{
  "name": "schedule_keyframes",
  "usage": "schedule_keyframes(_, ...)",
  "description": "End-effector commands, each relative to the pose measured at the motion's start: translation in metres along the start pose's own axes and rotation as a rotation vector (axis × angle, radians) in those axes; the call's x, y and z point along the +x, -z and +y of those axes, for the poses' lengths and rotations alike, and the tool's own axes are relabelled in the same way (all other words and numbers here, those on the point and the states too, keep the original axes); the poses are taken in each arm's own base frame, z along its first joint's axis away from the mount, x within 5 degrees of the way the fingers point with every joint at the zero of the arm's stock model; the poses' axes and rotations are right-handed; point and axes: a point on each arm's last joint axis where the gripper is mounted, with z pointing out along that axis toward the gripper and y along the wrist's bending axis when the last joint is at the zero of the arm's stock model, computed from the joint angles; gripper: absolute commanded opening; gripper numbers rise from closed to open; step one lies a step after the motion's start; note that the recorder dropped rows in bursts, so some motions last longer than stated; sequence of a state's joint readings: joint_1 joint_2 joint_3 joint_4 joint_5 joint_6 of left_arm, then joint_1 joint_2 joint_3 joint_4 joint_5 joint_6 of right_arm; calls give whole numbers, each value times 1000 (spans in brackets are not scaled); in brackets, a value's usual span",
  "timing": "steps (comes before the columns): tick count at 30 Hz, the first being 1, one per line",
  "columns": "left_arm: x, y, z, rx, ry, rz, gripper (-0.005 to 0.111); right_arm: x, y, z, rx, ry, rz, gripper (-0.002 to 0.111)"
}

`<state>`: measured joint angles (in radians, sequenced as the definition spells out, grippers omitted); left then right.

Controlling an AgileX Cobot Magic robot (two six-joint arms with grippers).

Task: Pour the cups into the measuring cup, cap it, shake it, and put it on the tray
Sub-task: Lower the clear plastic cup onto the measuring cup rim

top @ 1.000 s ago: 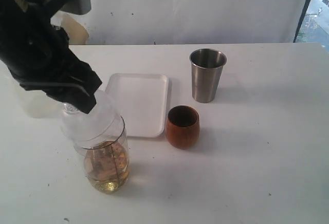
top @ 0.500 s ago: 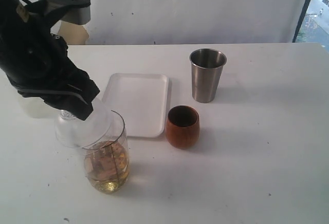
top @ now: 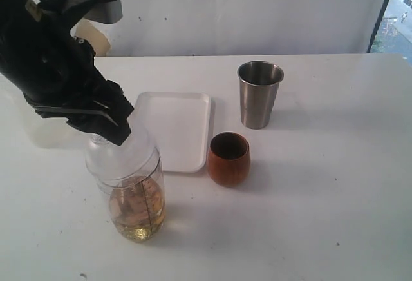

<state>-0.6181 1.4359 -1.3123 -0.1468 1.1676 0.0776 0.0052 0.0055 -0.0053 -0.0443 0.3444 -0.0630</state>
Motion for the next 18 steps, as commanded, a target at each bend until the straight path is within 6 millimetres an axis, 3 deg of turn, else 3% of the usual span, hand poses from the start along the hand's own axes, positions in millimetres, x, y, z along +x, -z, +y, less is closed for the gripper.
schedule_keyframes(1, 1, 0, -3, 21, -3, -7, 0, 1, 0, 0, 7, 11, -7, 0)
schedule_keyframes(11, -3, -5, -3, 20, 0, -16, 1, 1, 0, 0, 7, 11, -7, 0)
schedule_keyframes(15, -5, -5, -3, 25, 3, -38, 31, 1, 0, 0, 7, 11, -7, 0)
schedule_keyframes(18, -4, -5, -3, 27, 4, -36, 39, 1, 0, 0, 7, 11, -7, 0)
